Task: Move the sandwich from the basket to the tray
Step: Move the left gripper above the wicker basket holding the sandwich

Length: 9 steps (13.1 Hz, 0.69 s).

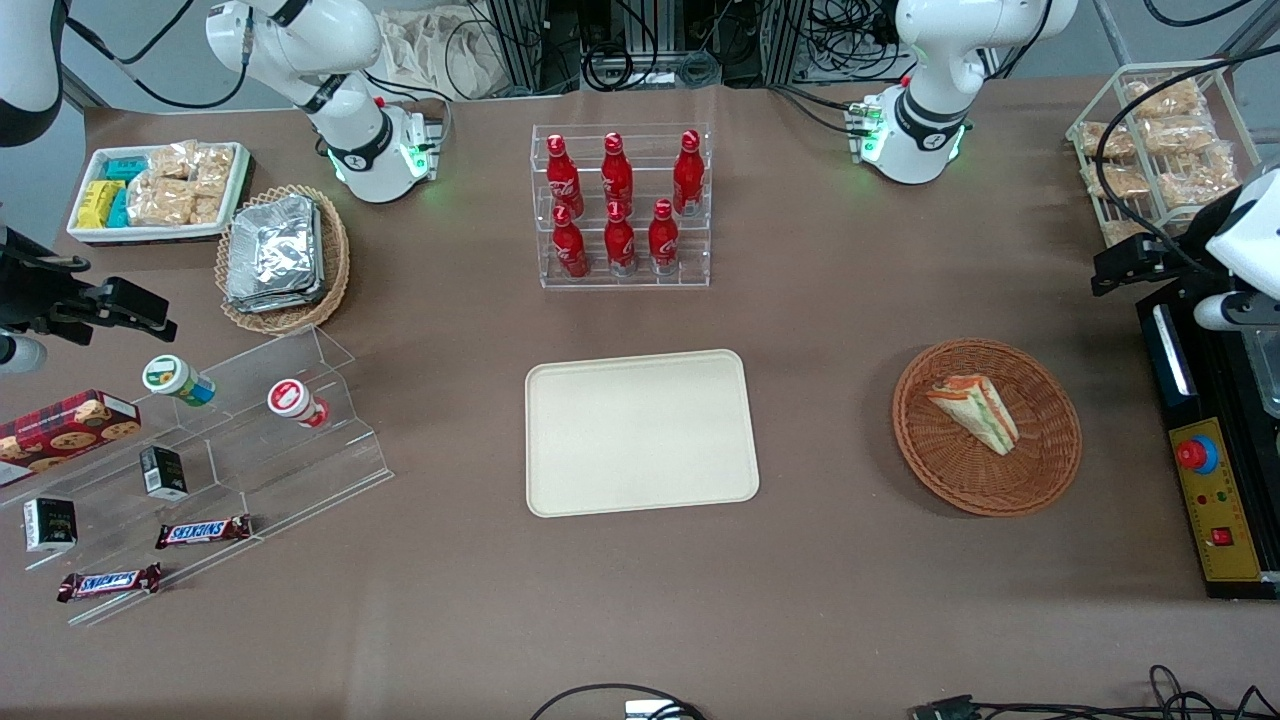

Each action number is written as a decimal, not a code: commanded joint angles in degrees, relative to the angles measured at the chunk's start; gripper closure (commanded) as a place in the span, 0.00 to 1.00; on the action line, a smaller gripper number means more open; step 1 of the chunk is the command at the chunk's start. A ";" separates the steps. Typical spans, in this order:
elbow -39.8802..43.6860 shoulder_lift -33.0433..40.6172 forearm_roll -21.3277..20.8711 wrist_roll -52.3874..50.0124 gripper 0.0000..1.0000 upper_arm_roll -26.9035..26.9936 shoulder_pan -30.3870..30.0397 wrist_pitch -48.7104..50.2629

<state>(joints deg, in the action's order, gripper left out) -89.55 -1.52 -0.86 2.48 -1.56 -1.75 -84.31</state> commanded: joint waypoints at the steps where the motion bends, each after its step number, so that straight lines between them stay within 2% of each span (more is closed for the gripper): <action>1: 1.83 -0.86 -0.28 0.16 0.00 0.41 0.43 0.64; 5: 5.77 -3.48 -0.55 0.16 0.00 0.41 0.43 1.08; 9: 5.26 -5.15 0.07 0.43 0.00 0.33 0.61 1.26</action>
<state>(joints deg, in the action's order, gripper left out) -85.96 -4.48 -0.84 2.48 -1.51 -1.74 -84.19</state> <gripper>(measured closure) 0.000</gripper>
